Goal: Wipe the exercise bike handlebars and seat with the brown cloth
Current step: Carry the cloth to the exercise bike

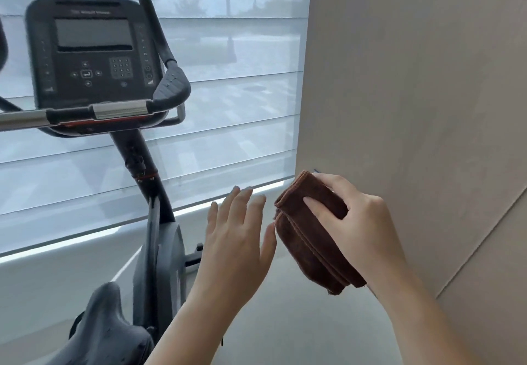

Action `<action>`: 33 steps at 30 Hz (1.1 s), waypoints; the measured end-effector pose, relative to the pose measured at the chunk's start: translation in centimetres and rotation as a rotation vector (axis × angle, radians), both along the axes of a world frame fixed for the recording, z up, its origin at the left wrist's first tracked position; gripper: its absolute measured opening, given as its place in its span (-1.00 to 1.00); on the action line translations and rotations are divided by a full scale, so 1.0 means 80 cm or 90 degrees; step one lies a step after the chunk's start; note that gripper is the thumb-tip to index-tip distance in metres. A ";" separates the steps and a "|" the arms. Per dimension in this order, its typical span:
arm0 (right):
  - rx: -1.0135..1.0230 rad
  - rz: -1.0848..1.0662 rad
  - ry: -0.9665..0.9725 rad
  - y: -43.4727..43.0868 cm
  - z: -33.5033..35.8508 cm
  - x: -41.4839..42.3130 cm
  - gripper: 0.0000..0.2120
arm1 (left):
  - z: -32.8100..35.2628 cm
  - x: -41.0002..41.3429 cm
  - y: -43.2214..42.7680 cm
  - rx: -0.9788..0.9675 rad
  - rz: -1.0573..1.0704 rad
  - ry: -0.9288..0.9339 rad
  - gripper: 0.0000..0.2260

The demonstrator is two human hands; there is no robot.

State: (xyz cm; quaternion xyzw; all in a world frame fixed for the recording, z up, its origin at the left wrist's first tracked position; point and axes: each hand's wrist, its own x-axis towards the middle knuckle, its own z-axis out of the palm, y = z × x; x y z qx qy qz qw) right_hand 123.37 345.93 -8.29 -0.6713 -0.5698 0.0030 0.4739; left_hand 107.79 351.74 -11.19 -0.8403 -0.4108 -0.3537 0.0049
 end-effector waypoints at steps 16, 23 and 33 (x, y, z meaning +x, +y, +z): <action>0.007 0.150 -0.017 0.251 0.026 0.174 -0.64 | 0.041 0.162 0.199 0.002 0.148 -0.004 -0.65; 0.018 0.198 -0.024 0.355 0.028 0.158 -0.60 | 0.051 0.145 0.290 0.030 0.175 -0.021 -0.66; 0.076 0.249 -0.006 0.545 0.059 0.044 -0.64 | 0.092 0.028 0.455 0.094 0.229 -0.007 -0.70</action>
